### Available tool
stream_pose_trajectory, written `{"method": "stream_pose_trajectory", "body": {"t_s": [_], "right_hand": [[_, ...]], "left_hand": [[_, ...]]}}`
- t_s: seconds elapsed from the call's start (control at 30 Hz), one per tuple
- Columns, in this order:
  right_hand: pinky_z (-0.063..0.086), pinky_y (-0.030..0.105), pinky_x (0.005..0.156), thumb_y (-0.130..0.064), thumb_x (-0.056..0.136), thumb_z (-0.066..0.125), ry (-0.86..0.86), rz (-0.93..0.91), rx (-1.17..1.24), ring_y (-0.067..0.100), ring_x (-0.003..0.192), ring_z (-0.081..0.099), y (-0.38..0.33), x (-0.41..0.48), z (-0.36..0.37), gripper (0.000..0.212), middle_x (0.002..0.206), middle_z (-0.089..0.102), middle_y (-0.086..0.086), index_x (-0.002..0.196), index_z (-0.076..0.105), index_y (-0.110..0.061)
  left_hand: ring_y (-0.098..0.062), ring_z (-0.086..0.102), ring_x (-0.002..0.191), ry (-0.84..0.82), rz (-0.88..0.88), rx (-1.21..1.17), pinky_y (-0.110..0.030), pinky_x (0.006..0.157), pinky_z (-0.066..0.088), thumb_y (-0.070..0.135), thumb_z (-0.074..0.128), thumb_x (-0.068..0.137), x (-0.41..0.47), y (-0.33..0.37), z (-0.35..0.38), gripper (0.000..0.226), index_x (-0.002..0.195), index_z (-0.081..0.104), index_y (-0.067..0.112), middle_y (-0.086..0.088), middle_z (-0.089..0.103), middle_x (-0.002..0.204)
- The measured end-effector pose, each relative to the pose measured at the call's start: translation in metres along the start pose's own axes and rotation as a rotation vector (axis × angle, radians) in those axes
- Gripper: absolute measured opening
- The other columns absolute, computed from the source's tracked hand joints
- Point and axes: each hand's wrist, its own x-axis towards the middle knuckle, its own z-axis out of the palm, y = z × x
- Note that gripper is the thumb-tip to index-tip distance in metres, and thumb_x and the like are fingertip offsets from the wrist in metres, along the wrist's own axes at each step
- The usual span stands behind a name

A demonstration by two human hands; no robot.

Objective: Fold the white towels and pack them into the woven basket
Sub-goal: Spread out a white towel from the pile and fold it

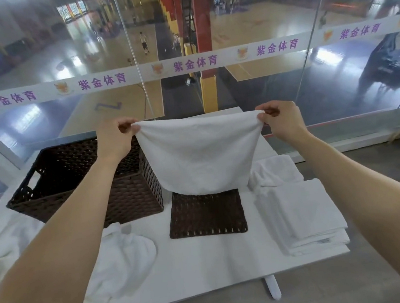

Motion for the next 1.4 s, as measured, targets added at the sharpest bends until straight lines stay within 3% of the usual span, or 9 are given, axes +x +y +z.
{"method": "stream_pose_trajectory", "body": {"t_s": [0.17, 0.37, 0.53, 0.67, 0.83, 0.97, 1.07, 1.23, 1.4], "right_hand": [[0.054, 0.040, 0.103, -0.027, 0.108, 0.061, 0.034, -0.144, -0.196, 0.024, 0.105, 0.061, 0.003, -0.011, 0.001, 0.016, 0.124, 0.057, 0.003, 0.116, 0.069, -0.016], [0.063, 0.044, 0.089, -0.033, 0.110, 0.054, 0.063, -0.193, -0.055, 0.017, 0.095, 0.066, 0.007, -0.034, -0.005, 0.015, 0.106, 0.068, -0.004, 0.118, 0.060, -0.022], [0.053, 0.031, 0.092, -0.030, 0.108, 0.058, 0.113, -0.169, -0.037, 0.018, 0.098, 0.065, 0.003, -0.026, -0.011, 0.019, 0.108, 0.070, -0.003, 0.118, 0.067, -0.018], [0.051, 0.032, 0.084, -0.029, 0.104, 0.061, 0.044, -0.051, -0.132, 0.020, 0.090, 0.065, 0.022, 0.001, 0.005, 0.018, 0.098, 0.071, -0.002, 0.113, 0.072, -0.018], [0.064, 0.037, 0.064, -0.017, 0.102, 0.062, -0.195, 0.208, -0.158, 0.024, 0.055, 0.075, 0.077, 0.026, 0.053, 0.010, 0.079, 0.078, 0.010, 0.103, 0.070, -0.012], [0.062, 0.027, 0.064, -0.014, 0.103, 0.062, -0.273, 0.337, -0.146, 0.019, 0.061, 0.078, 0.119, 0.027, 0.088, 0.009, 0.084, 0.079, 0.009, 0.105, 0.070, -0.011], [0.050, 0.017, 0.056, -0.016, 0.104, 0.059, -0.266, 0.334, -0.247, 0.012, 0.073, 0.078, 0.137, 0.018, 0.098, 0.011, 0.084, 0.078, 0.003, 0.102, 0.070, -0.015], [0.062, 0.044, 0.076, -0.016, 0.102, 0.057, -0.266, 0.289, -0.304, 0.026, 0.081, 0.076, 0.165, -0.011, 0.109, 0.014, 0.089, 0.074, 0.000, 0.094, 0.066, -0.022], [0.052, 0.040, 0.070, -0.013, 0.102, 0.055, -0.352, 0.117, -0.414, 0.027, 0.077, 0.064, 0.188, -0.088, 0.113, 0.013, 0.085, 0.070, 0.005, 0.093, 0.064, -0.016]], "left_hand": [[-0.016, 0.062, 0.099, 0.026, 0.061, 0.027, -0.028, 0.093, 0.048, 0.029, 0.068, 0.107, -0.016, -0.002, -0.005, 0.015, 0.117, 0.071, 0.018, 0.002, 0.064, 0.110], [-0.008, 0.056, 0.074, 0.091, 0.006, -0.150, -0.031, 0.072, 0.043, 0.025, 0.062, 0.104, -0.039, 0.001, -0.009, 0.007, 0.102, 0.063, 0.020, 0.008, 0.063, 0.081], [-0.009, 0.060, 0.076, 0.133, -0.007, -0.181, -0.032, 0.077, 0.047, 0.029, 0.065, 0.099, -0.031, 0.012, -0.007, 0.008, 0.101, 0.069, 0.023, 0.009, 0.068, 0.083], [-0.014, 0.068, 0.096, -0.014, -0.073, 0.081, -0.036, 0.092, 0.054, 0.043, 0.068, 0.099, -0.007, -0.005, 0.021, 0.013, 0.107, 0.072, 0.034, 0.010, 0.073, 0.099], [-0.019, 0.078, 0.059, -0.292, -0.303, 0.021, -0.029, 0.062, 0.064, 0.016, 0.066, 0.107, 0.006, -0.052, 0.099, 0.011, 0.114, 0.069, 0.008, -0.015, 0.078, 0.096], [-0.003, 0.070, 0.050, -0.340, -0.373, 0.065, -0.012, 0.048, 0.053, 0.008, 0.066, 0.106, 0.006, -0.089, 0.148, 0.009, 0.112, 0.068, 0.002, -0.013, 0.073, 0.096], [-0.009, 0.071, 0.069, -0.379, -0.349, 0.086, -0.010, 0.053, 0.054, 0.008, 0.067, 0.105, 0.003, -0.109, 0.166, 0.006, 0.110, 0.069, 0.006, -0.015, 0.073, 0.106], [-0.012, 0.070, 0.084, -0.431, -0.245, 0.178, -0.026, 0.083, 0.054, 0.019, 0.073, 0.098, -0.026, -0.131, 0.162, 0.003, 0.100, 0.070, 0.020, 0.004, 0.075, 0.091], [-0.015, 0.074, 0.077, -0.520, -0.233, 0.204, -0.019, 0.075, 0.058, 0.012, 0.077, 0.087, -0.096, -0.165, 0.148, 0.009, 0.089, 0.073, 0.020, 0.004, 0.078, 0.083]]}}
